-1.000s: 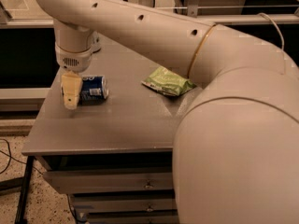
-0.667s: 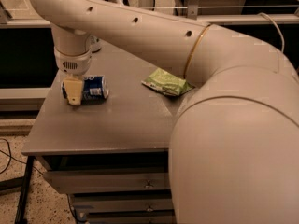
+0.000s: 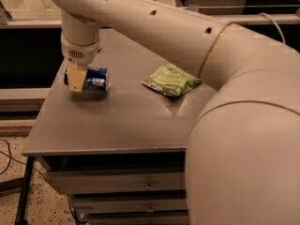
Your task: Place pepsi can upright
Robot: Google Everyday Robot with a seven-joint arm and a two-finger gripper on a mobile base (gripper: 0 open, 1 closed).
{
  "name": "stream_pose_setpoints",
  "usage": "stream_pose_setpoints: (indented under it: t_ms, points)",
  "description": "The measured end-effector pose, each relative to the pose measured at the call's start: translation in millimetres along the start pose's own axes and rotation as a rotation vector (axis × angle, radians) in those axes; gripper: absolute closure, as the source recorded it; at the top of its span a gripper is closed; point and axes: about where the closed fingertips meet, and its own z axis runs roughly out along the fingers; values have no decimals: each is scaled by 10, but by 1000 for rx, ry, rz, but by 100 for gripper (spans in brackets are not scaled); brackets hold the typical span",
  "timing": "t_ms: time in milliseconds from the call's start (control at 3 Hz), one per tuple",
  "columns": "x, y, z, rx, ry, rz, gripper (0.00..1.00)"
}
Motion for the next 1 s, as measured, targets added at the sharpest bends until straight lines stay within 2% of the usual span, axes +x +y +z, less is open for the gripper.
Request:
stream_pose_setpoints:
  t_ms: [333,667,1000]
  points:
    - [-18,-42,-237,4,-217,81,100]
    - [-83,113,-301,-38,-466,140,100]
    - [-196,205,-435,-42,-719,156,100]
